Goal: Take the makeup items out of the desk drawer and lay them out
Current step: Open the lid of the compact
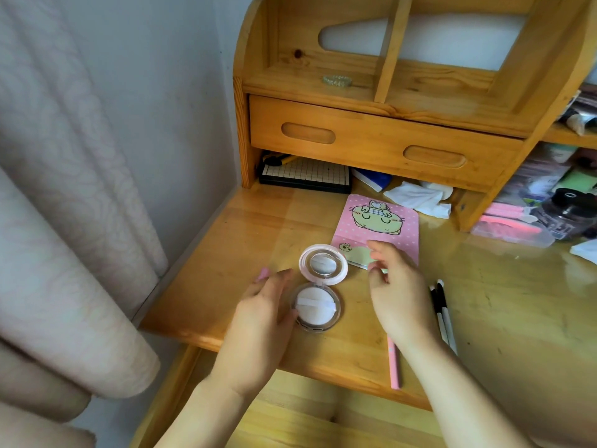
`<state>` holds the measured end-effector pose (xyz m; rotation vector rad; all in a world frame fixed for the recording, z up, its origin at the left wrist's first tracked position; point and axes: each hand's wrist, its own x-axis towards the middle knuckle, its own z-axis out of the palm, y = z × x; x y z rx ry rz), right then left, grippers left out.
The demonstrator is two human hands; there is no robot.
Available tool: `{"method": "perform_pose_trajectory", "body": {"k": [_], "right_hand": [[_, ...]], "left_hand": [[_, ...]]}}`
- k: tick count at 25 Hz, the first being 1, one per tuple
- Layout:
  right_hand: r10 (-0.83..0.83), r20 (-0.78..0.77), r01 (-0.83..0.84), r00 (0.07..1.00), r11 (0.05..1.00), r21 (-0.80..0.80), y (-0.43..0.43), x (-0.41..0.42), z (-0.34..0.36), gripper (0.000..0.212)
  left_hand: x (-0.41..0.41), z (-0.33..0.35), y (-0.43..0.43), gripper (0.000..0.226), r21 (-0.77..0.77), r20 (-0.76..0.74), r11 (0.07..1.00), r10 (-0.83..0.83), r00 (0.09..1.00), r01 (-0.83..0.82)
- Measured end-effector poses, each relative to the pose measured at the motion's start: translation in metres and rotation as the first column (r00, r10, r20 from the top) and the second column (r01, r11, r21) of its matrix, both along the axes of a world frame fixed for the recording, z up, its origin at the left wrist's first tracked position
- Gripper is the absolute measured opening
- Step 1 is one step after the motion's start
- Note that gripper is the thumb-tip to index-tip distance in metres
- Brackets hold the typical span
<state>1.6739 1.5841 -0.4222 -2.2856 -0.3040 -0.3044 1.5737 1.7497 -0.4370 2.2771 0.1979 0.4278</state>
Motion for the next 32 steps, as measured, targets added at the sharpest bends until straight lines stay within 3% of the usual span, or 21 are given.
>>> {"method": "perform_pose_trajectory", "body": {"k": [4, 8, 14, 25, 29, 32], "right_hand": [[-0.29, -0.003, 0.284, 0.957, 0.941, -0.186, -0.043, -0.01, -0.008, 0.038], [-0.507, -0.07, 0.455, 0.859, 0.818, -0.353, -0.077, -0.026, -0.014, 0.03], [-0.453, -0.148, 0.394, 0.879, 0.866, -0.309, -0.085, -0.03, -0.023, 0.016], [-0.413, -0.142, 0.371, 0.9, 0.894, -0.251, -0.077, -0.038, -0.032, 0.018], [-0.422, -0.079, 0.394, 0.903, 0.888, -0.236, -0.071, -0.047, -0.027, 0.025], [-0.429, 0.022, 0.408, 0.903, 0.841, -0.354, -0.068, -0.057, -0.021, 0.029]], "left_hand": [[-0.003, 0.002, 0.014, 0.039, 0.184, 0.099, 0.957, 0.208, 0.973, -0.223], [-0.002, -0.002, 0.02, 0.024, 0.22, -0.057, 0.92, 0.343, 0.938, -0.323], [0.003, -0.005, 0.026, 0.013, 0.149, -0.08, 0.943, 0.311, 0.947, -0.298], [0.011, -0.006, 0.016, 0.016, 0.126, -0.088, 0.958, 0.269, 0.959, -0.257], [0.0, 0.003, 0.01, 0.029, 0.258, -0.021, 0.919, 0.314, 0.949, -0.298], [-0.012, 0.006, 0.008, 0.033, 0.309, 0.043, 0.922, 0.234, 0.971, -0.235]]}}
